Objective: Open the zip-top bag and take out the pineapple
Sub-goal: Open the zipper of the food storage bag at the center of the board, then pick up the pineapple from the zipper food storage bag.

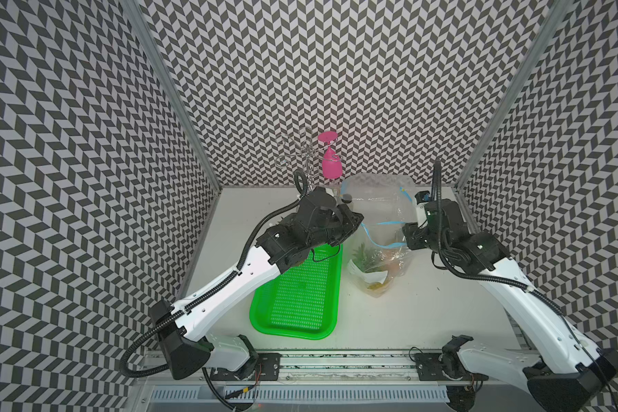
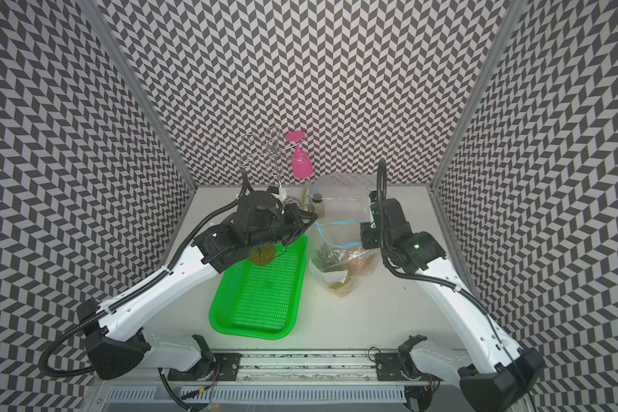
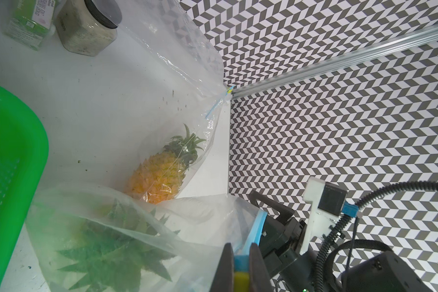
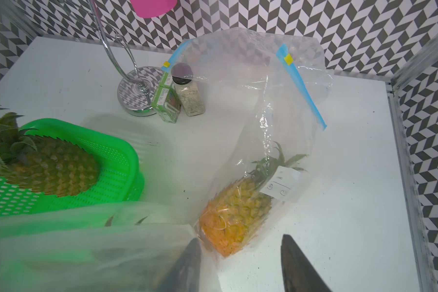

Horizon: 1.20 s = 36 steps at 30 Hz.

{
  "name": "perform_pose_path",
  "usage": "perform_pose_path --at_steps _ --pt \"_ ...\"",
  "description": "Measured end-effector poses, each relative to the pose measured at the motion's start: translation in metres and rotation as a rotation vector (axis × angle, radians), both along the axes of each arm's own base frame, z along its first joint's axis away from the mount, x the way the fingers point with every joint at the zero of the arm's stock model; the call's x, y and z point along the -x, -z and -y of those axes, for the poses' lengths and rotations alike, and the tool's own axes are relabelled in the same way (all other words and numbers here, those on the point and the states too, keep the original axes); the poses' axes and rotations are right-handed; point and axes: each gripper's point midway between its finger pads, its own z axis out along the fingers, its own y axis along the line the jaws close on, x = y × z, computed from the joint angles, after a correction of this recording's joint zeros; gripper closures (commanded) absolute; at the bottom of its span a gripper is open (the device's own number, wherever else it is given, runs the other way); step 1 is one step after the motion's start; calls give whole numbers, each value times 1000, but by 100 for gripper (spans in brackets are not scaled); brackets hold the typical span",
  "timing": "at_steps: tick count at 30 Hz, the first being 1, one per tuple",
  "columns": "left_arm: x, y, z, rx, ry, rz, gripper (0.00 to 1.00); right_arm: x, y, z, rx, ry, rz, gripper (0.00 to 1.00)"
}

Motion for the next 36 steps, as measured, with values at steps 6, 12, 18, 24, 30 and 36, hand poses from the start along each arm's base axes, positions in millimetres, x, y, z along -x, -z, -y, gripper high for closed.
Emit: perform_pose_path --at_steps 6,12,18,24,30,36 --pt "0 1 0 -3 2 -1 100 6 7 18 -7 41 -41 52" --pt "2 2 5 -6 33 2 100 23 -26 -4 -101 -15 -42 54" --pt "4 5 13 -3 65 -2 100 66 -97 -64 -289 -182 23 61" --pt "7 4 16 -1 77 -2 100 89 -77 -82 -395 -194 -111 85" --pt "8 4 17 -1 80 -1 100 91 -22 -89 -406 -153 -236 86" --pt "17 4 24 -3 113 2 100 69 -4 -74 -393 -63 -225 70"
